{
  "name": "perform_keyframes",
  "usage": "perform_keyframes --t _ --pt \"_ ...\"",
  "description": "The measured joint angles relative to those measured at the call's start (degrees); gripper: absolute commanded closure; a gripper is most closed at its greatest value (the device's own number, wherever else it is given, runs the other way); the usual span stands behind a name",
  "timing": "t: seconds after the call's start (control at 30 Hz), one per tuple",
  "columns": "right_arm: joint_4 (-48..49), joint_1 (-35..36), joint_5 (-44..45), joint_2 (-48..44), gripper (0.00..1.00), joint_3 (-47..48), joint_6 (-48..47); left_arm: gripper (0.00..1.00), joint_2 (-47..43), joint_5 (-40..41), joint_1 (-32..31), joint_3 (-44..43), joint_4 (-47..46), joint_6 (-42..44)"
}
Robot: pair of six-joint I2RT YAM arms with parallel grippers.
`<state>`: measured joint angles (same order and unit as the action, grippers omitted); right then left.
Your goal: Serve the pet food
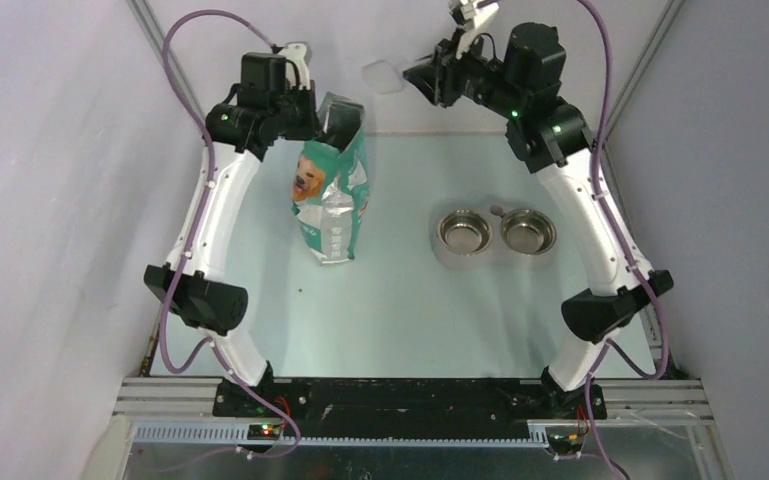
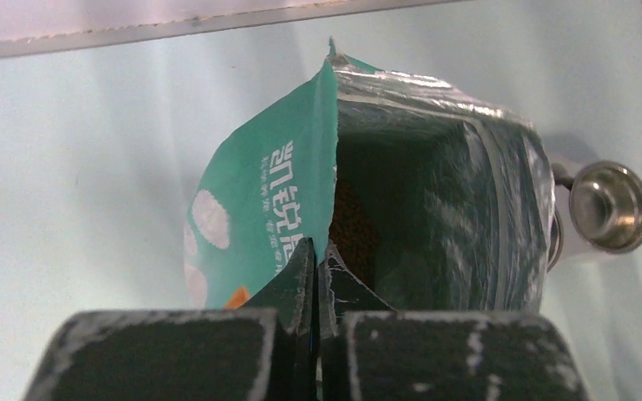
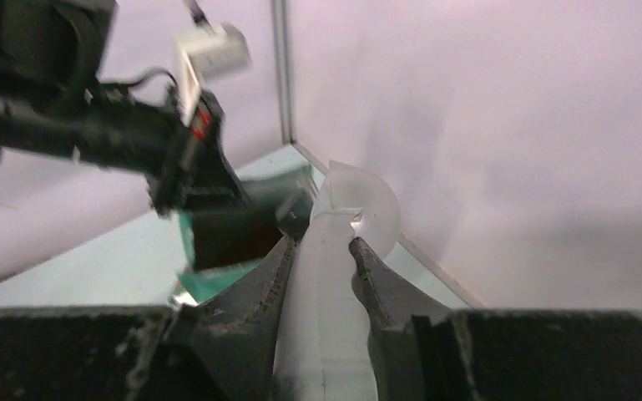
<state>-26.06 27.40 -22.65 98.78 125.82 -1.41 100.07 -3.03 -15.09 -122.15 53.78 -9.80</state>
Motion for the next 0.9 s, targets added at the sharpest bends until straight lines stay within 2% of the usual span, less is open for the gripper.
perform_keyframes --t 0.1,0.27,0.67,0.9 --pt "2.0 1.6 -1.2 3.4 1.0 4.2 2.6 1.0 0.0 -0.4 -2.5 0.0 -0.3 1.3" --pt "1.3 2.6 -2.8 5.3 1.0 4.4 4.5 1.0 0.0 -0.4 -5.8 0.0 -1.2 2.3" --pt "-11.0 2.9 -3.0 3.4 1.0 -4.2 -1.8 1.0 -0.5 -4.8 -8.5 1.4 -4.4 3.9" --pt "-19.3 3.5 -3.0 3.4 1.0 -3.5 -4.7 0.97 -0.8 -5.1 -12.3 2.5 -6.7 7.4"
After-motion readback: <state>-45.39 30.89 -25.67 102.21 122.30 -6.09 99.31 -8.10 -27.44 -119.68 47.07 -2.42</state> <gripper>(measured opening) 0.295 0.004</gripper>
